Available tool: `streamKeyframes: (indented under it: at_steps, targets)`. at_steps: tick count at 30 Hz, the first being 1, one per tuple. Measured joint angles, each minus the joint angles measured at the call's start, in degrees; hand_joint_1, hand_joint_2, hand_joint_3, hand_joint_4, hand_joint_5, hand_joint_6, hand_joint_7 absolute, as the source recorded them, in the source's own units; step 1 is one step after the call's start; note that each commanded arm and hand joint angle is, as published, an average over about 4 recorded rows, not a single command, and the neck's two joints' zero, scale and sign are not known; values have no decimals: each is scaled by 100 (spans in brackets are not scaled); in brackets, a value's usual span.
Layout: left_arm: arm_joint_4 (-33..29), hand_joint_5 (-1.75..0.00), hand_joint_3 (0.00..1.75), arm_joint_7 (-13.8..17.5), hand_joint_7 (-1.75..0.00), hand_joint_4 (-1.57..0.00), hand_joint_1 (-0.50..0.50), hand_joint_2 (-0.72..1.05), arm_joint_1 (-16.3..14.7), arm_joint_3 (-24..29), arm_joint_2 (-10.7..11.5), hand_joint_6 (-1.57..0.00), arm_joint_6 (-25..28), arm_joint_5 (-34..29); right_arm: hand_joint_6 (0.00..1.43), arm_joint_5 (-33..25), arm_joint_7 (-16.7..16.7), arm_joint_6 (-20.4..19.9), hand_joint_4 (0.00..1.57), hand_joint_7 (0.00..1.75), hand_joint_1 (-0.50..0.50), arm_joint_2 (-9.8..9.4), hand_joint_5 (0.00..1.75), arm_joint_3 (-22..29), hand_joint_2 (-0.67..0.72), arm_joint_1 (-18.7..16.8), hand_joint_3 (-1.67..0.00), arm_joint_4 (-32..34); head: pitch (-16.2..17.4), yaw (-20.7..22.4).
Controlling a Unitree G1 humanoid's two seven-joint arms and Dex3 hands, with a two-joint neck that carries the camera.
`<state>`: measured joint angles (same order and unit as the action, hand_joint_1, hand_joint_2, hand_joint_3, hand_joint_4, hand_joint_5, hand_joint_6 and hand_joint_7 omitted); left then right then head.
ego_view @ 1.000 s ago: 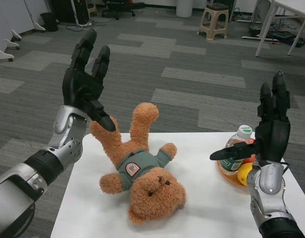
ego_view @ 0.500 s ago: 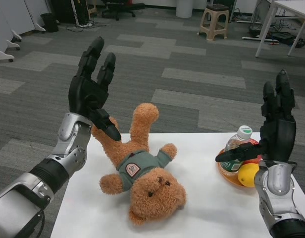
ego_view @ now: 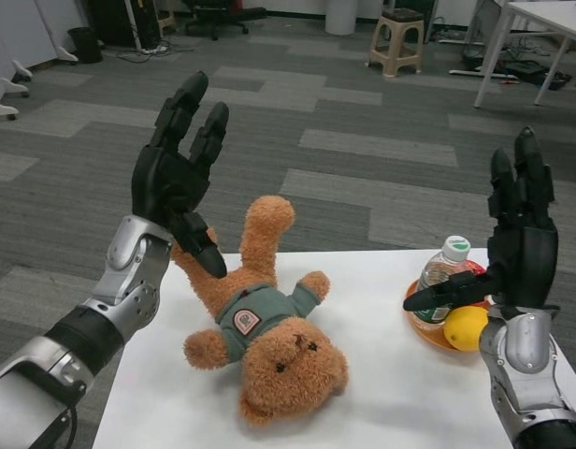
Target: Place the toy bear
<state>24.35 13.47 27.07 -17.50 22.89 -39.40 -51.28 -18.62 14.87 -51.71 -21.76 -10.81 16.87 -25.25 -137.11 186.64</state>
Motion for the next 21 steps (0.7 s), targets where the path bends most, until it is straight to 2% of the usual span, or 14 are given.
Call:
streamKeyframes:
  at_steps: [7, 12, 16, 21]
  targets:
    - [-161, 0, 9, 37, -28, 0, -48, -72, -36, -6, -34, 0, 63, 55, 0, -7, 0, 0, 0, 0, -38, -77, 0, -2, 34, -37, 0, 42, -18, 2]
    - [-171, 0, 9, 44, -28, 0, -48, -72, -36, -18, -59, 0, 80, 62, 0, -15, -1, 0, 0, 0, -38, -159, 0, -3, 34, -38, 0, 42, -36, -41]
    - [-171, 0, 4, 44, -28, 0, -48, -72, -36, -26, -119, 0, 93, 62, 0, -27, -1, 0, 0, 0, -39, -165, 0, -3, 34, -38, 0, 43, -16, -48]
    - [-171, 0, 9, 46, -28, 0, -48, -72, -36, -34, -141, 0, 113, 63, 0, -41, -1, 0, 0, 0, -40, -165, 0, -3, 34, -38, 0, 42, -23, -26]
